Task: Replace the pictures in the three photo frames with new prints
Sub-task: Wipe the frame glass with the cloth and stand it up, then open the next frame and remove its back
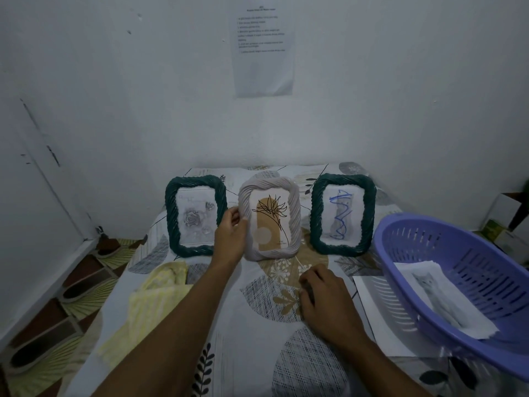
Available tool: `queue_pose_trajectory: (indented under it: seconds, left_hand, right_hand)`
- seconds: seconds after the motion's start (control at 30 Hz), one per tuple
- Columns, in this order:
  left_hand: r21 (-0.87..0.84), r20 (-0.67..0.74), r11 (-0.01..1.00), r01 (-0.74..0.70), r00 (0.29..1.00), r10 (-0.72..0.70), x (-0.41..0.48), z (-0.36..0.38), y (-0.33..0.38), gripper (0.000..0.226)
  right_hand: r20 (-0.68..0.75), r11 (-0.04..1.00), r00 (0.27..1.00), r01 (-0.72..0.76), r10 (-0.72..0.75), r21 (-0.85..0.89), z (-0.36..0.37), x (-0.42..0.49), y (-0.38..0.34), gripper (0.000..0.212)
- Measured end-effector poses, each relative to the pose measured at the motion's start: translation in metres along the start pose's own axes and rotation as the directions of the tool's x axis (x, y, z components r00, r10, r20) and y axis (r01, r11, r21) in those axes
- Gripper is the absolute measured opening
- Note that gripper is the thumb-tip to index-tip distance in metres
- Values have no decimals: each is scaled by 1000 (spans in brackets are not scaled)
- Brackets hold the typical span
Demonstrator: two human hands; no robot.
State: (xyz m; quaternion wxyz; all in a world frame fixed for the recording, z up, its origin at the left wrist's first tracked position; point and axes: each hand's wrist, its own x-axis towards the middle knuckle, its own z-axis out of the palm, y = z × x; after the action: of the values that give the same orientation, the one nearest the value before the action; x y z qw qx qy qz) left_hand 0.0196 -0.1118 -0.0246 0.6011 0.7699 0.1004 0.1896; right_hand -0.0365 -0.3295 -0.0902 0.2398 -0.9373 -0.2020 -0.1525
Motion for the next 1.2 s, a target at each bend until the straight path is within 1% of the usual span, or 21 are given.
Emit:
queue_pose_trajectory:
  seconds: [0.07,0.13,0.2,0.23,0.3,0.37,0.43,0.47,0.57,0.67,0.73,0.83,0.9,1.0,1.13,1.2]
  left_hand:
    - [132,-21,989,-68,997,72,-18,-4,-5,43]
    - [302,0,937,-176,983,184,-39,-9,-14,48]
    - [426,84,860,-279,959,270,-62,-16,-26,49]
    - [491,140,813,-312,950,280,-71,-20,-32,49]
    - [636,253,686,-354,935,248,-85,-27,-45,57]
    - [734,341,562,-381,923,180,-93,-32,-55,65]
    - [778,393,479,-407,910,133,-96,-32,-62,68]
    - [785,405,462,-412,906,119,-96,-32,-63,68]
    - [794,406,458,-401,909,92,-96,-30,-65,72]
    - [794,400,463,-394,912,89,-96,-31,-65,74]
    - [794,399,463,-393,913,91,-96,-31,-64,72]
    - [792,392,468,-392,914,103,-95,-30,-64,70]
    - [790,390,472,-391,915,104,-94,-30,-64,70]
    - [790,385,475,-388,916,109,-93,-29,-66,70]
    - [782,376,485,-392,917,136,-93,-31,-65,69]
    - [779,378,488,-393,916,135,-94,-31,-64,68]
  right_hand:
    - [-1,1000,1000,3,-3,-7,-1,0,-1,12]
    - [0,1000,1000,-2,2,-14,-3,0,-2,11]
    - [-4,1000,1000,2,-2,-24,-4,0,-4,11]
    - [-5,1000,1000,4,-4,-29,-4,0,-5,11]
    - [-3,999,1000,12,-12,-43,-5,0,-6,12]
    - [-2,998,1000,27,-27,-56,-6,0,-7,12]
    - [-5,997,999,36,-36,-65,-6,-1,-8,12]
    - [-9,997,999,38,-39,-69,-6,-1,-8,12]
    - [-9,997,999,37,-37,-66,-6,-1,-8,13]
    - [19,999,1000,8,-7,-35,-6,-1,-6,14]
    - [55,998,998,-31,28,54,-10,3,-6,14]
    - [88,952,988,-142,123,271,-29,27,-8,16]
    - [48,929,984,-179,173,325,-52,54,-8,19]
    - [-70,918,973,-182,220,352,-91,98,-1,20]
    - [-224,932,929,-227,295,283,-123,137,23,26]
    - [-258,923,903,-275,344,270,-128,146,36,34]
